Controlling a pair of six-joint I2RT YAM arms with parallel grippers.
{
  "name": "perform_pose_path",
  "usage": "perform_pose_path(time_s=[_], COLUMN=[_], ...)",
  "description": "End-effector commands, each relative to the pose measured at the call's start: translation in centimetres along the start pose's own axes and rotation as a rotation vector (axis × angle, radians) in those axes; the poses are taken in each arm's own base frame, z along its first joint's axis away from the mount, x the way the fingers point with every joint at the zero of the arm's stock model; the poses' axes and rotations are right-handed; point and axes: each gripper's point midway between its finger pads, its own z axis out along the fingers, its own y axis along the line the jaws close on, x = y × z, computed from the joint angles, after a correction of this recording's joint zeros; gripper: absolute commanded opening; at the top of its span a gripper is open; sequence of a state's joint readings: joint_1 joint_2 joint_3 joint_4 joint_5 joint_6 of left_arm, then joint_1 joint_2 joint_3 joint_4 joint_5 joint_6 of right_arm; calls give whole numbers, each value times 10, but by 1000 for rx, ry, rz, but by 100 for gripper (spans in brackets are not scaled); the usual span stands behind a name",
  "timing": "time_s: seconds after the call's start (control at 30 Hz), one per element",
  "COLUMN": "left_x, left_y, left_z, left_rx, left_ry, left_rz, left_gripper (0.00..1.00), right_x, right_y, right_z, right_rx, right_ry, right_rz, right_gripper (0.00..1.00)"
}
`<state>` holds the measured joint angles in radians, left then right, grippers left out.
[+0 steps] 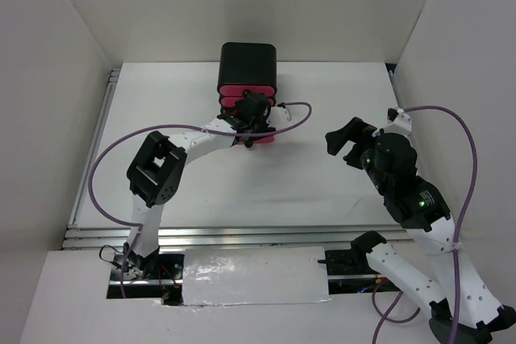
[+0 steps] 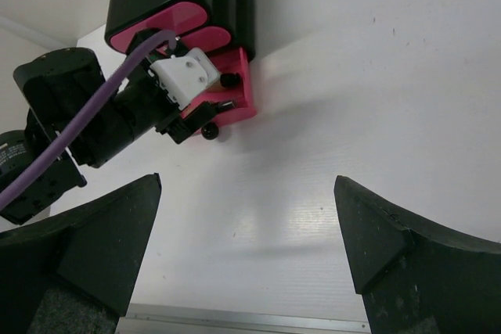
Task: Organize the makeup
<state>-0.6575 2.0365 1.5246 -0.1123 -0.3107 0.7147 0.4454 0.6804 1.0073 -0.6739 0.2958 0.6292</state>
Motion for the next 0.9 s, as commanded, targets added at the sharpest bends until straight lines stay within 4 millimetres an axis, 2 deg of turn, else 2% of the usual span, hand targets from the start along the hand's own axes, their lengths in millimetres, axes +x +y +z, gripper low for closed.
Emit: perform_pose_path(time_s=[0.0, 0.1, 0.17, 0.2, 0.23, 0.27, 0.3, 0.33, 0.37, 0.4, 0.43, 0.47, 0.5, 0.57, 0.6, 0.63, 0.67, 0.7, 0.73, 0.77, 0.8, 0.83, 0.87], left_x=[-32, -48, -50, -45, -33, -29, -18, -10, -11, -4, 5, 5, 4, 11, 10, 16, 22, 23, 26, 31, 29, 31, 31], left_y=[45, 69, 95, 99, 111, 123, 121, 123, 129, 132, 128, 130, 133, 123, 127, 122, 120, 122, 118, 113, 114, 106, 101], left_z=[-21, -43, -61, -67, -76, -85, -92, -99, -108, -116, -130, -137, -152, -166, -185, -191, -201, -218, -226, -233, -248, -251, -255], left_rx=[-105, -174, -273, -295, -379, -436, -461, -477, -479, -490, -485, -466, -467, -426, -428, -425, -431, -433, -423, -413, -387, -357, -335], left_ry=[-88, -123, -111, -82, -32, -14, 32, 62, 61, 79, 107, 99, 77, 98, 68, 79, 92, 63, 64, 76, 37, 39, 33], left_rz=[-85, -159, -286, -336, -458, -538, -644, -686, -739, -788, -891, -937, -1010, -1024, -1071, -1077, -1096, -1150, -1169, -1184, -1222, -1220, -1221], left_gripper=[99, 99, 99, 100, 100, 99, 99, 99, 99, 99, 99, 99, 99, 99, 99, 99, 99, 99, 99, 99, 99, 99, 99], right_x=[-16, -11, 2, 5, 18, 23, 41, 51, 62, 77, 98, 112, 129, 142, 151, 157, 172, 174, 181, 203, 202, 209, 228], right_y=[13, 13, 11, 15, 12, 22, 16, 19, 21, 31, 29, 31, 32, 35, 33, 38, 35, 41, 45, 40, 52, 57, 56], right_z=[0, 5, 12, 16, 22, 27, 37, 42, 47, 58, 66, 80, 84, 101, 106, 110, 123, 130, 136, 149, 158, 163, 170], right_rx=[-38, -44, -49, -65, -65, -109, -101, -107, -118, -156, -142, -138, -135, -116, -103, -95, -52, -35, -7, 53, 52, 64, 109], right_ry=[-46, -41, -15, -9, 18, 35, 76, 106, 142, 198, 261, 305, 358, 384, 401, 417, 445, 453, 472, 518, 523, 537, 555], right_rz=[-3, 3, 23, 40, 46, 83, 97, 154, 180, 211, 277, 304, 331, 428, 454, 496, 505, 521, 559, 565, 605, 619, 611], right_gripper=[100, 100, 100, 100, 99, 94, 89, 81, 59, 53, 52, 47, 42, 36, 32, 22, 16, 7, 0, 0, 0, 0, 0])
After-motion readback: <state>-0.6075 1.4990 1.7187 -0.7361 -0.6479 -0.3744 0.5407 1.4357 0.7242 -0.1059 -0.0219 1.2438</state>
